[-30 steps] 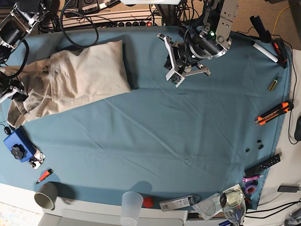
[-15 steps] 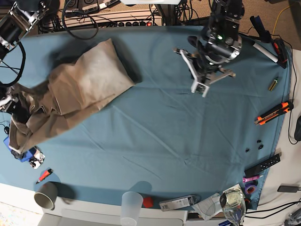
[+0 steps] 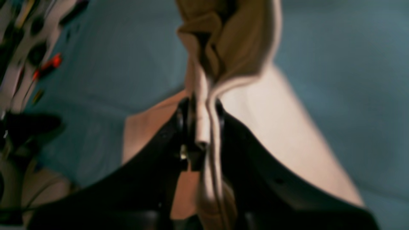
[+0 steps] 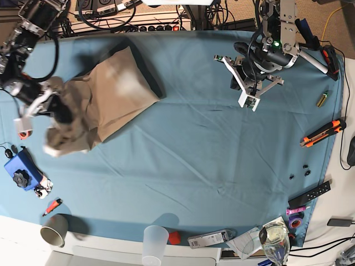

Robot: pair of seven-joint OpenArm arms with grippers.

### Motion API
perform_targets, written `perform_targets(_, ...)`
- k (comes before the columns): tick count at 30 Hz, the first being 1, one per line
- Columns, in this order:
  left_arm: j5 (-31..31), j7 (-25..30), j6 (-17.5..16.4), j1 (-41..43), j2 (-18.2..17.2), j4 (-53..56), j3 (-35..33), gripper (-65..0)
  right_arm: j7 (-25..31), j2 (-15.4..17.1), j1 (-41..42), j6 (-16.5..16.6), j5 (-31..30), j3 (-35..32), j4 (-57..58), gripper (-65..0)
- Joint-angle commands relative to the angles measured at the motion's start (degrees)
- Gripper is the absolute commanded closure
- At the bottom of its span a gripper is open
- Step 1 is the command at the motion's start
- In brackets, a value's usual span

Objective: Fold the T-shirt properly
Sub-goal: 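Fold the held end over onto the shirt stack with the right gripper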

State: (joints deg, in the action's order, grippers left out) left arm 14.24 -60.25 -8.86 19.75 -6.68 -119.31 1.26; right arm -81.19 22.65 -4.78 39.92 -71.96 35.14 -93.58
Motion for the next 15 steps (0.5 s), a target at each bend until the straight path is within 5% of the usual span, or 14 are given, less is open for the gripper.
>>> perform_targets(1,0.4,0.7,-0.2,0.0,0.0,-1.4,0.1,0.0,1.2,1.0,0.6,0.1,-1.5,-1.0,-1.3,0.0)
perform_targets(12,0.4,1.4,-0.1,0.3,0.0,-1.4,0.1,0.0,1.2,1.0,0.6,0.1,-1.4,-11.0,-4.6,0.0)
perform_targets(15,0.4,1.6,-0.1,0.3,0.0,-1.4,0.1,0.0,1.2,1.0,0.6,0.1,2.7,-14.4,-4.6,0.0)
